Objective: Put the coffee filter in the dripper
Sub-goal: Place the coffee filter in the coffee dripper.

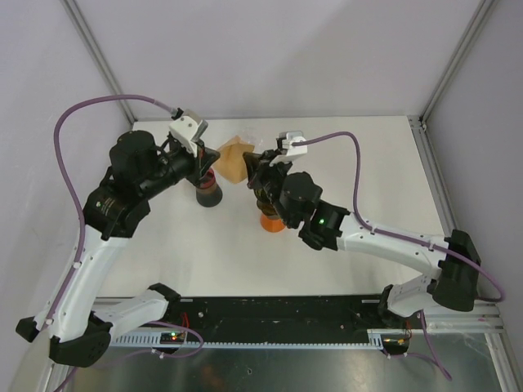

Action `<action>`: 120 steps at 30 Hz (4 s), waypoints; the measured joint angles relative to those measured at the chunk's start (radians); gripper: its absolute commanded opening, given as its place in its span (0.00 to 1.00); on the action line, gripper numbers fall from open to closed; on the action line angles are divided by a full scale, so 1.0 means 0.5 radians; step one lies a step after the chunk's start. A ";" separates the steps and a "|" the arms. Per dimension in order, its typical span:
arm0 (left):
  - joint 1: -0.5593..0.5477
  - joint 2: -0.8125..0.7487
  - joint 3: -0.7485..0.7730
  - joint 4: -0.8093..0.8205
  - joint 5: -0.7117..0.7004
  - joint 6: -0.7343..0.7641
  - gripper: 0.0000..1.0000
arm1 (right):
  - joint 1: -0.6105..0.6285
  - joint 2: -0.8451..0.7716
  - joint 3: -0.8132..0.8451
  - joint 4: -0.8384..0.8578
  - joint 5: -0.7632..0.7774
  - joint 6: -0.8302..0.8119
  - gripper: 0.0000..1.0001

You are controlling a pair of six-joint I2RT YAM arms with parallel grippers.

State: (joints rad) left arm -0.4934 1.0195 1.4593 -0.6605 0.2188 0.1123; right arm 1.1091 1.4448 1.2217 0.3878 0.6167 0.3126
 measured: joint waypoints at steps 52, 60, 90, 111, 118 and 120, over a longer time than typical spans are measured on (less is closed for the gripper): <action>-0.008 0.110 0.031 0.108 0.036 -0.016 0.49 | 0.283 0.065 0.168 0.079 0.428 -0.629 0.00; -0.008 0.123 -0.089 0.152 -0.105 0.056 0.19 | 0.342 0.159 0.251 0.113 0.494 -0.767 0.00; -0.027 0.092 -0.144 0.158 -0.182 0.090 0.00 | 0.153 0.115 0.203 0.117 0.202 -1.041 0.46; -0.072 0.093 -0.143 0.163 -0.259 0.154 0.00 | 0.103 0.190 0.330 -0.256 0.404 -0.840 0.00; -0.091 0.093 -0.160 0.182 -0.259 0.197 0.00 | 0.053 0.129 0.330 -0.423 0.290 -0.697 0.00; -0.096 0.093 -0.169 0.188 -0.257 0.199 0.00 | 0.014 0.099 0.330 -0.490 0.192 -0.645 0.00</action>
State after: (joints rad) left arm -0.5415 1.0660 1.3750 -0.5663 0.0902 0.2119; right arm 1.1164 1.4944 1.3865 0.1429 0.7128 -0.0101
